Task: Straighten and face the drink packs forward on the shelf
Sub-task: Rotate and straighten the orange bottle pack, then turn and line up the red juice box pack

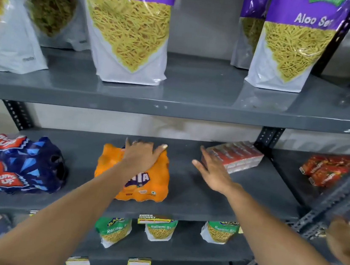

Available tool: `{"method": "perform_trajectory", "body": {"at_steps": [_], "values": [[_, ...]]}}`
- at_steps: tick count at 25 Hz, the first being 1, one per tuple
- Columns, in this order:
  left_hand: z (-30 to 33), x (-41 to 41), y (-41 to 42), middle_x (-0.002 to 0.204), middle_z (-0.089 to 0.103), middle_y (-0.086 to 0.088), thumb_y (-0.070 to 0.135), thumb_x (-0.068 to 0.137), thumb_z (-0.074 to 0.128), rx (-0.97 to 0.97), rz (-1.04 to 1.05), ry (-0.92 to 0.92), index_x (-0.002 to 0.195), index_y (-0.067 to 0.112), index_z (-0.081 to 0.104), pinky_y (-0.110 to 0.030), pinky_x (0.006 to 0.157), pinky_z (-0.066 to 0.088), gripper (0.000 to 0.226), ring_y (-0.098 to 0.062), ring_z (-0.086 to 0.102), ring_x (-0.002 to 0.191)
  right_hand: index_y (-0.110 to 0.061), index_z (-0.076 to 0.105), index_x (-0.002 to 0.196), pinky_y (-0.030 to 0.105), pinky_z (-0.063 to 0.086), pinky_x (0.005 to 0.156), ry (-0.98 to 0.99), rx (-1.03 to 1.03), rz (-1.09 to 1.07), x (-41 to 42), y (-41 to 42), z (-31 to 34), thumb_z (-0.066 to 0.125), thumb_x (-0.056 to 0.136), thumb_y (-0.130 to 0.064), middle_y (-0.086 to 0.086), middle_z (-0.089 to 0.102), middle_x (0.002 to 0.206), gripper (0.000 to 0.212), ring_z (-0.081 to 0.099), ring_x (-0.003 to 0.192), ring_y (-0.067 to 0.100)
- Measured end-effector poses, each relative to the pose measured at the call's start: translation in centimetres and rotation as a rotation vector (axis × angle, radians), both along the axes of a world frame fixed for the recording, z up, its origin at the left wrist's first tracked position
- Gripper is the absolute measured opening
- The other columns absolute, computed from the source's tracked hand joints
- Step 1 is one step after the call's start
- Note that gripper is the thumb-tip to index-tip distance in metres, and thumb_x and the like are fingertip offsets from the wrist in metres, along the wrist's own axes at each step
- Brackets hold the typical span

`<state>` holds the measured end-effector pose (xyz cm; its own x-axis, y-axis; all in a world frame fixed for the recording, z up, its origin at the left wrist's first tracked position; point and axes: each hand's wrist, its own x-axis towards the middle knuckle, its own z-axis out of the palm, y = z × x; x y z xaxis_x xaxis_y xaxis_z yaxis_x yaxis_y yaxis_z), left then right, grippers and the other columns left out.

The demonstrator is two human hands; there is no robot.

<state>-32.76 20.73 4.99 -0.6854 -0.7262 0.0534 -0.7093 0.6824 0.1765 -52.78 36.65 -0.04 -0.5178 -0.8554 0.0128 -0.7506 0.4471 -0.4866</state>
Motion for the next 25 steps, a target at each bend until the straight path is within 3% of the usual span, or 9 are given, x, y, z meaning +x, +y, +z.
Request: {"method": "perform_trajectory", "body": {"at_steps": [3, 6, 8, 11, 14, 17, 19, 22, 25], "values": [[0.2, -5.9, 1.8, 0.125, 0.062, -0.016, 0.068, 0.09, 0.021, 0.057, -0.006, -0.131, 0.118, 0.011, 0.059, -0.06, 0.113, 0.018, 0.074, -0.033, 0.051, 0.124, -0.017, 0.03, 0.15, 0.042, 0.023, 0.117, 0.121, -0.009, -0.141, -8.2, 1.9, -0.3, 0.038, 0.094, -0.062, 0.012, 0.032, 0.158, 0.073, 0.029, 0.144, 0.031], [-1.3, -11.2, 3.8, 0.138, 0.054, -0.013, 0.062, 0.091, 0.034, 0.067, -0.079, -0.255, 0.129, 0.014, 0.054, -0.056, 0.115, 0.017, 0.065, -0.031, 0.046, 0.131, -0.019, 0.018, 0.155, 0.045, 0.015, 0.121, 0.13, 0.151, -0.217, -15.7, 3.7, -0.7, 0.035, 0.096, -0.06, 0.011, 0.017, 0.163, 0.074, 0.016, 0.149, 0.031], [-3.5, -14.0, 5.4, 0.133, 0.059, -0.014, 0.055, 0.091, 0.041, 0.203, -0.109, -0.147, 0.121, 0.012, 0.061, -0.047, 0.108, 0.032, 0.056, -0.033, 0.052, 0.124, -0.02, 0.015, 0.156, 0.043, 0.01, 0.122, 0.119, 0.252, -0.211, -19.2, 4.9, -1.5, 0.031, 0.098, -0.058, 0.012, 0.012, 0.164, 0.072, 0.011, 0.15, 0.031], [-6.5, -17.3, 6.9, 0.119, 0.067, -0.015, 0.047, 0.092, 0.045, 0.501, -0.025, 0.144, 0.107, 0.007, 0.068, -0.036, 0.087, 0.048, 0.047, -0.033, 0.062, 0.107, -0.022, 0.021, 0.155, 0.04, 0.02, 0.117, -0.022, 0.16, -0.243, -21.9, 5.5, -2.2, 0.037, 0.099, -0.053, 0.017, 0.022, 0.161, 0.066, 0.026, 0.146, 0.036], [-7.9, -20.1, 6.9, 0.122, 0.066, -0.016, 0.05, 0.09, 0.051, 0.699, 0.09, 0.327, 0.118, 0.005, 0.065, -0.033, 0.091, 0.05, 0.054, -0.034, 0.063, 0.11, -0.013, 0.029, 0.151, 0.037, 0.028, 0.113, -0.147, 0.039, -0.339, -22.8, 4.3, -2.4, 0.038, 0.1, -0.048, 0.017, 0.035, 0.155, 0.063, 0.038, 0.139, 0.036], [-8.6, -21.9, 6.5, 0.12, 0.068, -0.011, 0.048, 0.081, 0.067, 0.884, 0.137, 0.44, 0.119, 0.01, 0.065, -0.043, 0.095, 0.052, 0.054, -0.031, 0.066, 0.107, -0.004, 0.039, 0.144, 0.038, 0.037, 0.106, -0.294, 0.014, -0.43, -23.6, 3.4, -2.5, 0.049, 0.099, -0.04, 0.019, 0.049, 0.143, 0.059, 0.049, 0.129, 0.035], [-9.1, -22.2, 6.1, 0.116, 0.071, -0.01, 0.039, 0.075, 0.077, 1.023, 0.182, 0.518, 0.116, 0.009, 0.067, -0.044, 0.094, 0.053, 0.052, -0.026, 0.068, 0.103, -0.003, 0.052, 0.132, 0.035, 0.044, 0.096, -0.381, -0.037, -0.443, -24.0, 3.3, -2.6, 0.054, 0.097, -0.03, 0.018, 0.06, 0.13, 0.045, 0.058, 0.116, 0.032], [-9.6, -21.8, 6.4, 0.114, 0.072, -0.008, 0.035, 0.07, 0.082, 0.89, 0.146, 0.569, 0.116, 0.01, 0.067, -0.038, 0.094, 0.053, 0.055, -0.022, 0.069, 0.1, -0.003, 0.059, 0.116, 0.033, 0.047, 0.087, -0.48, -0.166, -0.436, -24.2, 4.6, -3.0, 0.062, 0.094, -0.02, 0.015, 0.067, 0.117, 0.028, 0.063, 0.103, 0.026], [-9.9, -20.5, 8.0, 0.12, 0.068, -0.001, 0.036, 0.069, 0.082, 0.763, 0.032, 0.634, 0.127, 0.017, 0.057, -0.036, 0.097, 0.051, 0.066, -0.019, 0.065, 0.106, -0.001, 0.058, 0.114, 0.034, 0.047, 0.088, -0.516, -0.18, -0.415, -24.5, 7.4, -3.0, 0.078, 0.082, -0.023, 0.014, 0.066, 0.113, 0.043, 0.062, 0.105, 0.025]]}}
